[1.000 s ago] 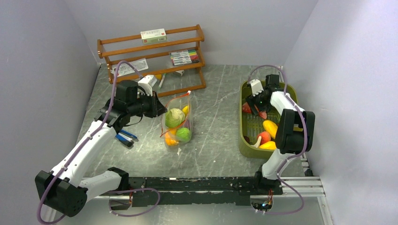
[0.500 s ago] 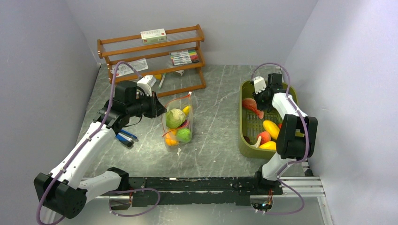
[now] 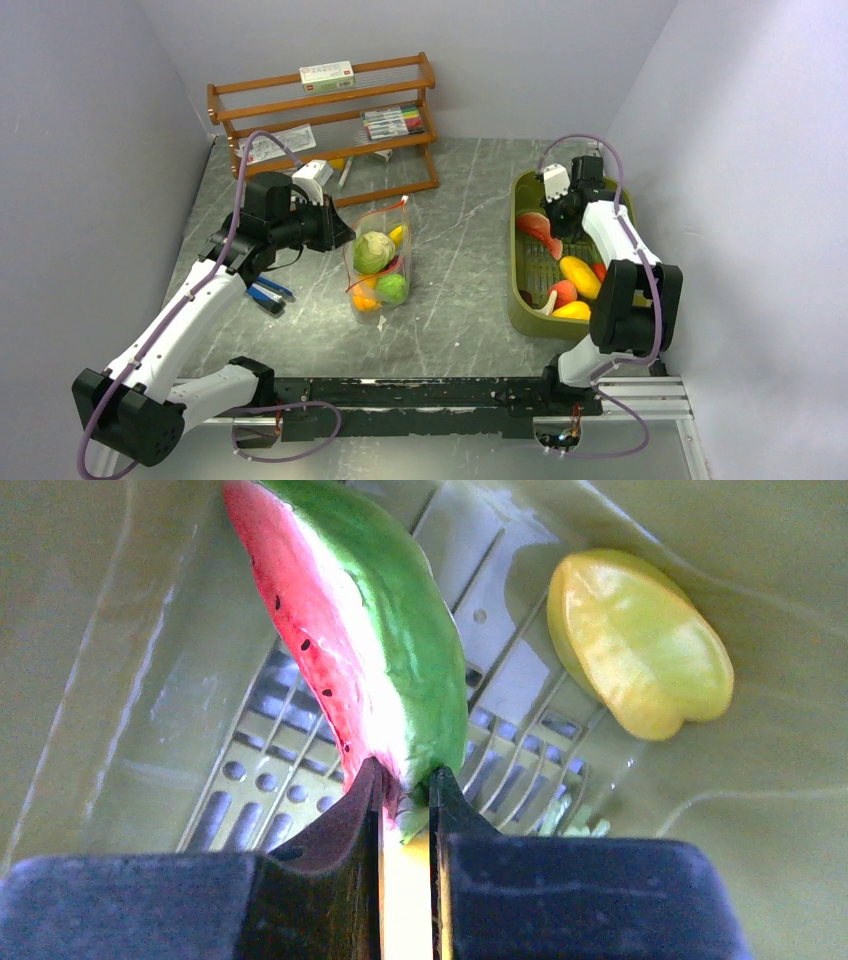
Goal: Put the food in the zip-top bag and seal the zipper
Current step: Pick up the fake fruit from the bin.
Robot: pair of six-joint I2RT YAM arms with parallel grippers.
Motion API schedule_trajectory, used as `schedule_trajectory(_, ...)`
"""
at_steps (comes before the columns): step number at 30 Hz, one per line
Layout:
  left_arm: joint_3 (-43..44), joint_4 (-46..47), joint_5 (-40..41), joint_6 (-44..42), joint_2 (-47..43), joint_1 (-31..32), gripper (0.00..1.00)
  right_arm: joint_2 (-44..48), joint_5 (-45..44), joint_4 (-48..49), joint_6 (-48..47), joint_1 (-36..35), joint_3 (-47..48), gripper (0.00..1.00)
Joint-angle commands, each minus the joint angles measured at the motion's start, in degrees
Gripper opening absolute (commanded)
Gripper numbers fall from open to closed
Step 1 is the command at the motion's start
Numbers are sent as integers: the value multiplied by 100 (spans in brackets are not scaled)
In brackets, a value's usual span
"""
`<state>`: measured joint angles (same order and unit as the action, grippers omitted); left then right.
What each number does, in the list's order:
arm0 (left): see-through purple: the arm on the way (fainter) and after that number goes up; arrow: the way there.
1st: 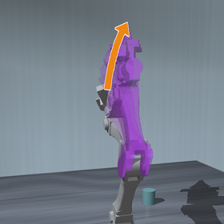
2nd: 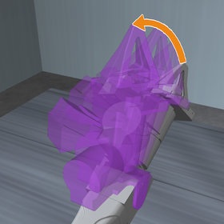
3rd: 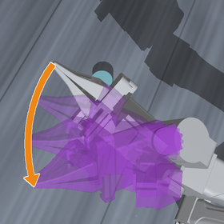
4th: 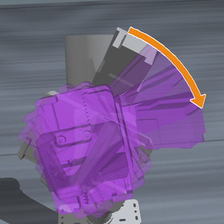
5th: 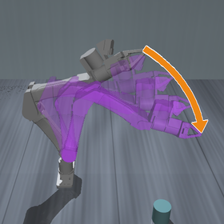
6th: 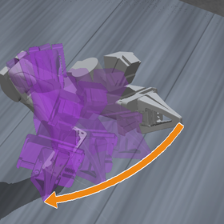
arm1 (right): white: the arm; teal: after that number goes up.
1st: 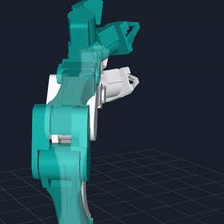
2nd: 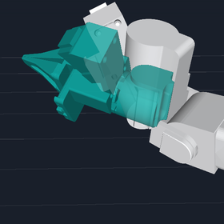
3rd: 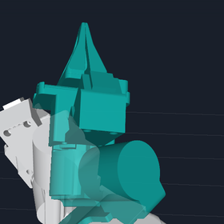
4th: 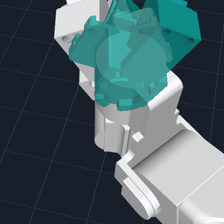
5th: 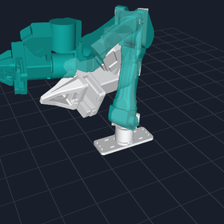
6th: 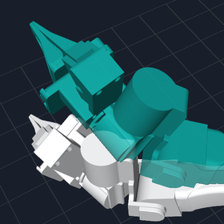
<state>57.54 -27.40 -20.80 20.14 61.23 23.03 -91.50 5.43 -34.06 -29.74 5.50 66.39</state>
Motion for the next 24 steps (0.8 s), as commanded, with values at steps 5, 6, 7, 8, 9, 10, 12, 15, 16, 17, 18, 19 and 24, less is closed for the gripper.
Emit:
schedule_trajectory(5, 91, 59, -67, -50, -41, -8, 7, 787, -496, -463, 352, -57, -104, 0)
schedule_trajectory(6, 91, 59, -68, -53, -35, -9, 7, 870, -513, -494, 372, -64, -98, 0)
schedule_trajectory(7, 97, 59, -75, -51, -21, -9, 7, 946, -547, -539, 398, -70, -73, 0)
schedule_trajectory(8, 114, 50, -74, -46, -6, -12, 7, 1016, -604, -609, 416, -75, -33, 0)
schedule_trajectory(9, 131, 36, -64, -41, 2, -6, 7, 1073, -673, -692, 422, -75, 17, 0)
schedule_trajectory(10, 149, 27, -69, -34, 3, -1, 7, 1134, -760, -769, 430, -75, 72, 0)
schedule_trajectory(12, 161, 39, -90, -15, -5, -7, 7, 1265, -901, -883, 445, -71, 175, 0)
schedule_trajectory(15, 174, 50, -80, 19, -32, -9, 7, 1454, -917, -984, 474, -98, 330, 0)
schedule_trajectory(16, 178, 50, -70, 23, -40, -10, 7, 1523, -954, -1006, 473, -109, 365, 0)
schedule_trajectory(17, 179, 43, -59, 26, -39, -9, 7, 1587, -1008, -1022, 477, -124, 417, 0)
schedule_trajectory(18, 179, 27, -38, 17, -40, -8, 7, 1648, -1038, -1055, 476, -131, 467, 0)
schedule_trajectory(19, 172, 20, -33, 10, -41, -9, 7, 1705, -1062, -1087, 470, -146, 523, 0)
schedule_trajectory(24, 152, 19, -51, 6, -8, -8, 7, 2053, -918, -1129, 509, -221, 853, 0)
